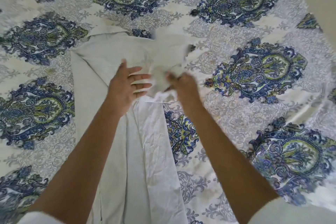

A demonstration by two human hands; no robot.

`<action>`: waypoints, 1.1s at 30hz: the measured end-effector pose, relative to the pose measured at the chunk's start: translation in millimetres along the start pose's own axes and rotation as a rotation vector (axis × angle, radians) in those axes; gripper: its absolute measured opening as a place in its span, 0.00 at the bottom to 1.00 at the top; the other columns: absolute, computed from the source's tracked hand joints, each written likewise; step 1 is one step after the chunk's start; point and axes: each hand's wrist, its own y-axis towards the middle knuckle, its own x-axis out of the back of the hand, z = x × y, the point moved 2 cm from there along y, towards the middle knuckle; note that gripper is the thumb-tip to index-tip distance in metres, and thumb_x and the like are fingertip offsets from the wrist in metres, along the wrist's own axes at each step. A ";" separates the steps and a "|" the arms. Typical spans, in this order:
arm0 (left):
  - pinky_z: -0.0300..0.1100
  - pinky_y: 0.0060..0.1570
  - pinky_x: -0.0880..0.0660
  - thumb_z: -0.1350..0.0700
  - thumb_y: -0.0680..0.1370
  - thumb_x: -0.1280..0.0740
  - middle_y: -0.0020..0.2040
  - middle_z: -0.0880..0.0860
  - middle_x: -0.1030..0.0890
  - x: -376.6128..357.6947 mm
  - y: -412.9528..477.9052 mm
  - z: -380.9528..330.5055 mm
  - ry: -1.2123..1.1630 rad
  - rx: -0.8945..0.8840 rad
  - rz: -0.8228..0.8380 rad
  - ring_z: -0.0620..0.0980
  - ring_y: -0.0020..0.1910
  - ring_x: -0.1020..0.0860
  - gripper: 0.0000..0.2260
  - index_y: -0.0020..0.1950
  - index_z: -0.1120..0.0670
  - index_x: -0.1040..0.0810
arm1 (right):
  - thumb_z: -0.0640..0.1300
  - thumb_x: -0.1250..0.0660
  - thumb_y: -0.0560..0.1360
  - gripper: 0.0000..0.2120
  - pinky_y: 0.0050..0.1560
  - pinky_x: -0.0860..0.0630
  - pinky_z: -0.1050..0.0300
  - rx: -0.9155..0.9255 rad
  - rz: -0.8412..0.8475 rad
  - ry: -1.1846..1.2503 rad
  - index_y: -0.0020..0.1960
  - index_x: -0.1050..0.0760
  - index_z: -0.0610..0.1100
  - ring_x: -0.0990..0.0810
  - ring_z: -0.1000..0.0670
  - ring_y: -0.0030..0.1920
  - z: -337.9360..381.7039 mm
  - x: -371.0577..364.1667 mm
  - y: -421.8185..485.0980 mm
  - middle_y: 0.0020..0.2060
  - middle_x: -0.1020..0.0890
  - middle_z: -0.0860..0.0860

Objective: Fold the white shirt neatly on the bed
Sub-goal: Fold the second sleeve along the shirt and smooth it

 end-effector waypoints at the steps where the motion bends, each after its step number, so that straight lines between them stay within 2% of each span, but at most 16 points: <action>1: 0.44 0.42 0.27 0.36 0.79 0.52 0.42 0.50 0.20 16.4 -5.3 -1.4 -0.027 0.040 0.009 0.51 0.40 0.21 0.24 0.48 0.51 0.25 | 0.40 0.38 0.78 0.11 0.34 0.30 0.60 0.081 0.149 -0.284 0.37 0.29 0.41 0.25 0.47 0.34 -9.0 -22.4 -10.8 0.34 0.23 0.44; 2: 0.46 0.44 0.27 0.33 0.77 0.52 0.44 0.50 0.20 33.6 -10.8 -1.0 -0.029 0.067 0.010 0.52 0.43 0.22 0.26 0.51 0.50 0.24 | 0.41 0.39 0.79 0.12 0.38 0.31 0.57 0.158 0.303 -0.569 0.37 0.28 0.40 0.25 0.45 0.39 -21.3 -41.7 -21.0 0.35 0.23 0.43; 4: 0.48 0.46 0.27 0.31 0.75 0.51 0.50 0.50 0.19 66.5 -21.0 5.3 0.008 0.127 -0.032 0.53 0.49 0.22 0.28 0.58 0.49 0.24 | 0.44 0.41 0.79 0.11 0.54 0.32 0.53 0.253 0.545 -0.992 0.50 0.24 0.39 0.26 0.44 0.57 -45.3 -64.6 -36.2 0.51 0.20 0.41; 6: 0.48 0.48 0.27 0.34 0.76 0.46 0.51 0.51 0.19 89.9 -28.0 16.4 0.028 0.170 -0.095 0.53 0.50 0.22 0.23 0.56 0.49 0.24 | 0.46 0.43 0.80 0.14 0.67 0.39 0.48 0.129 0.714 -1.076 0.62 0.27 0.47 0.34 0.46 0.69 -63.8 -72.4 -42.8 0.65 0.26 0.49; 7: 0.47 0.48 0.28 0.40 0.77 0.42 0.50 0.52 0.20 96.3 -29.9 22.1 0.028 0.170 -0.128 0.53 0.48 0.22 0.16 0.52 0.49 0.24 | 0.46 0.44 0.80 0.15 0.68 0.39 0.48 0.056 0.708 -1.051 0.64 0.28 0.48 0.35 0.46 0.69 -67.0 -72.4 -41.8 0.66 0.27 0.49; 9: 0.44 0.46 0.28 0.55 0.77 0.38 0.46 0.51 0.21 104.5 -30.5 32.0 0.112 0.106 -0.185 0.53 0.47 0.24 0.03 0.47 0.50 0.24 | 0.42 0.45 0.79 0.15 0.61 0.31 0.52 0.011 0.447 -0.941 0.62 0.26 0.44 0.27 0.43 0.62 -65.1 -68.0 -32.6 0.61 0.23 0.43; 12: 0.43 0.42 0.27 0.66 0.75 0.39 0.39 0.51 0.22 106.7 -31.2 41.6 0.112 0.038 -0.202 0.52 0.42 0.24 0.09 0.43 0.53 0.25 | 0.44 0.41 0.78 0.13 0.52 0.29 0.53 -0.028 0.002 -0.635 0.57 0.26 0.37 0.23 0.41 0.55 -57.2 -66.1 -9.0 0.54 0.21 0.39; 15: 0.42 0.39 0.26 0.67 0.76 0.39 0.37 0.51 0.22 106.9 -34.1 44.8 0.043 0.039 -0.154 0.49 0.38 0.24 0.09 0.41 0.54 0.25 | 0.48 0.32 0.73 0.24 0.60 0.29 0.49 -0.160 -0.118 -0.395 0.63 0.32 0.37 0.26 0.41 0.61 -53.9 -72.1 13.8 0.60 0.25 0.39; 17: 0.42 0.39 0.27 0.67 0.75 0.39 0.37 0.51 0.22 111.7 -33.8 47.5 0.056 0.054 -0.119 0.48 0.38 0.24 0.10 0.40 0.54 0.25 | 0.49 0.28 0.70 0.29 0.62 0.29 0.45 -0.198 -0.161 -0.458 0.66 0.34 0.40 0.31 0.41 0.64 -54.5 -73.5 24.6 0.62 0.29 0.41; 19: 0.41 0.38 0.27 0.67 0.75 0.38 0.38 0.51 0.23 116.3 -33.6 47.8 0.093 0.064 -0.105 0.48 0.38 0.25 0.09 0.41 0.54 0.25 | 0.49 0.27 0.69 0.23 0.58 0.28 0.47 -0.163 -0.111 -0.492 0.60 0.27 0.41 0.28 0.43 0.59 -52.7 -74.9 31.5 0.56 0.24 0.43; 20: 0.40 0.38 0.27 0.67 0.75 0.38 0.38 0.51 0.23 119.3 -34.2 46.4 0.107 0.061 -0.107 0.48 0.37 0.25 0.09 0.41 0.54 0.25 | 0.48 0.27 0.69 0.17 0.52 0.27 0.51 -0.138 -0.065 -0.449 0.53 0.24 0.40 0.25 0.46 0.51 -48.7 -77.7 31.1 0.48 0.22 0.44; 23: 0.40 0.38 0.28 0.67 0.75 0.38 0.38 0.50 0.23 133.0 -37.0 43.3 0.081 0.038 -0.102 0.47 0.38 0.25 0.10 0.40 0.53 0.26 | 0.50 0.27 0.69 0.16 0.33 0.36 0.59 -0.110 0.049 -0.317 0.35 0.31 0.43 0.34 0.52 0.31 -35.2 -84.4 23.6 0.30 0.31 0.50; 28: 0.42 0.39 0.27 0.68 0.76 0.40 0.35 0.49 0.19 164.9 -63.5 38.5 -0.051 -0.016 0.019 0.48 0.38 0.23 0.10 0.40 0.55 0.25 | 0.45 0.25 0.67 0.12 0.31 0.34 0.62 -0.326 0.318 -0.302 0.46 0.23 0.40 0.31 0.52 0.29 -15.7 -109.5 -3.1 0.24 0.27 0.52; 31: 0.39 0.36 0.22 0.68 0.76 0.43 0.36 0.49 0.18 195.2 -92.3 34.6 -0.237 -0.079 0.003 0.47 0.37 0.20 0.13 0.39 0.54 0.24 | 0.38 0.25 0.66 0.14 0.52 0.23 0.55 -0.237 0.471 -0.220 0.50 0.20 0.36 0.20 0.45 0.46 4.8 -141.1 -27.3 0.42 0.18 0.44; 32: 0.40 0.38 0.22 0.66 0.77 0.43 0.38 0.49 0.18 206.4 -101.4 35.9 -0.305 -0.101 -0.012 0.47 0.39 0.20 0.14 0.38 0.53 0.22 | 0.37 0.27 0.67 0.12 0.53 0.24 0.62 -0.175 0.522 -0.205 0.50 0.20 0.36 0.20 0.47 0.47 13.8 -154.2 -39.7 0.45 0.18 0.43; 33: 0.41 0.40 0.24 0.64 0.77 0.43 0.40 0.49 0.18 218.2 -109.8 40.2 -0.353 -0.111 -0.054 0.48 0.41 0.21 0.14 0.39 0.52 0.21 | 0.36 0.28 0.68 0.11 0.47 0.26 0.68 -0.120 0.561 -0.222 0.50 0.20 0.35 0.22 0.49 0.44 21.6 -167.1 -54.0 0.45 0.19 0.43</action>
